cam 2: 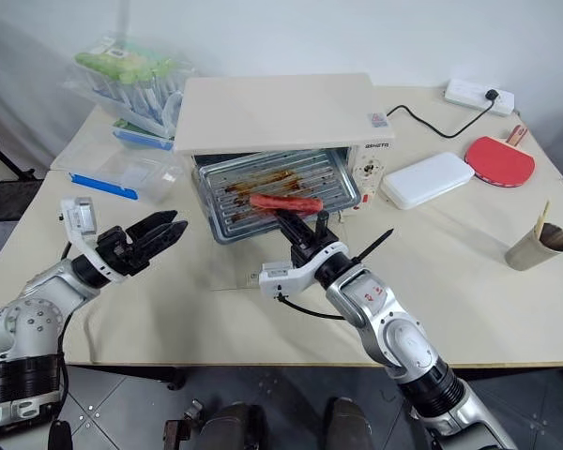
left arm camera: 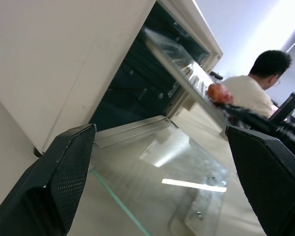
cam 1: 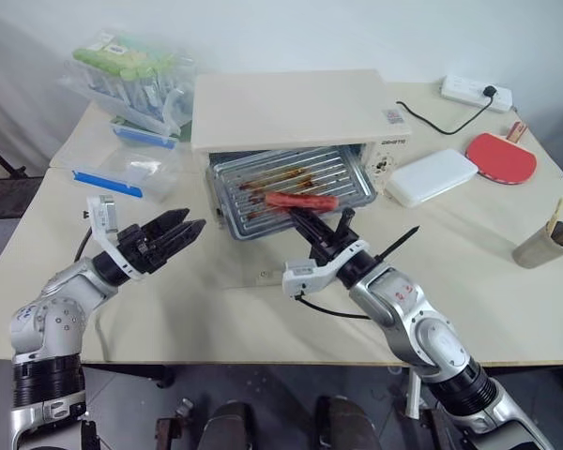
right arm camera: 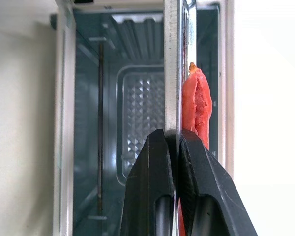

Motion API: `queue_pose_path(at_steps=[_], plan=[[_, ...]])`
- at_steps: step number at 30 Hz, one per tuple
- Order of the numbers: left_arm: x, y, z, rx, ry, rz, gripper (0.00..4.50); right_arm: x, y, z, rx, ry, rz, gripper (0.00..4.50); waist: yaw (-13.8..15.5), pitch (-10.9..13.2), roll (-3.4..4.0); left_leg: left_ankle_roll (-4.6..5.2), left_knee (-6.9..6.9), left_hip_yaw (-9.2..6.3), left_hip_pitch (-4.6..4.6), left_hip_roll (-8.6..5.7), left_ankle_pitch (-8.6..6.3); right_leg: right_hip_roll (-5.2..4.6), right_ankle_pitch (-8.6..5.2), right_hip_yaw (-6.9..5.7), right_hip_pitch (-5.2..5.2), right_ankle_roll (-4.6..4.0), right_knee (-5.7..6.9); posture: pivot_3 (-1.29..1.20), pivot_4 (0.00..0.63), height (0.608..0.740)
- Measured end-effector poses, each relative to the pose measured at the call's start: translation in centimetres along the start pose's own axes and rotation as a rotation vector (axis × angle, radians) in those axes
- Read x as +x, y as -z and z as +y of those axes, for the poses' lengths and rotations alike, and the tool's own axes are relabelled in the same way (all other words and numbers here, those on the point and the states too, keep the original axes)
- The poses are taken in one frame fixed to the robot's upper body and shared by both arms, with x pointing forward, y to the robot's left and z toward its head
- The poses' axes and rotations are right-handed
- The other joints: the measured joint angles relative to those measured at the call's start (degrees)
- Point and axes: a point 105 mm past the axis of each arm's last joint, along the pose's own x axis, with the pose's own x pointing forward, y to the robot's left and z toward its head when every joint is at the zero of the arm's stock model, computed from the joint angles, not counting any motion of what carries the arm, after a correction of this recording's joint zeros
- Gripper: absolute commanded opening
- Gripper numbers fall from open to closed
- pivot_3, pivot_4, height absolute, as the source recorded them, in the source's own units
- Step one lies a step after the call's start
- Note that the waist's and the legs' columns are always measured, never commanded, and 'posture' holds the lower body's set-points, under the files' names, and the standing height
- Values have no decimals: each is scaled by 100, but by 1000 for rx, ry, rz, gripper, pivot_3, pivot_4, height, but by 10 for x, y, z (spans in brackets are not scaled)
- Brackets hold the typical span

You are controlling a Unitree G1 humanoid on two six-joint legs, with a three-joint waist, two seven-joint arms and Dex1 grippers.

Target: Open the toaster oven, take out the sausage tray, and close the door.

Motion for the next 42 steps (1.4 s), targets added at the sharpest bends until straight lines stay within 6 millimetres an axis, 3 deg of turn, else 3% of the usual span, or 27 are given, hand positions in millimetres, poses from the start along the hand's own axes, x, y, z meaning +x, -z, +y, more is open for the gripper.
queue_pose_path(at_steps=[9,19,37,42], plan=[[-1,27,-25,-208,5,86,4500,-7,-8,3,37,-60,-75,51,-1,0,0,0,-1,-18,6,2,0,1,0,7,2,0,1,0,150,740],[7,30,-44,-379,5,55,4500,-20,-15,3,40,-125,-200,51,10,0,-1,0,8,-20,9,1,1,1,0,12,10,0,0,0,150,740],[15,42,-38,-638,-63,-1,4500,-24,-12,1,42,-149,-224,51,25,-1,-1,-1,13,-17,15,0,1,2,-1,15,15,-1,0,0,150,740],[16,45,-36,-707,-55,-9,3323,-24,-14,1,43,-151,-230,0,30,-1,-1,-1,15,-17,15,-1,1,2,-1,16,15,-1,0,0,150,740]])
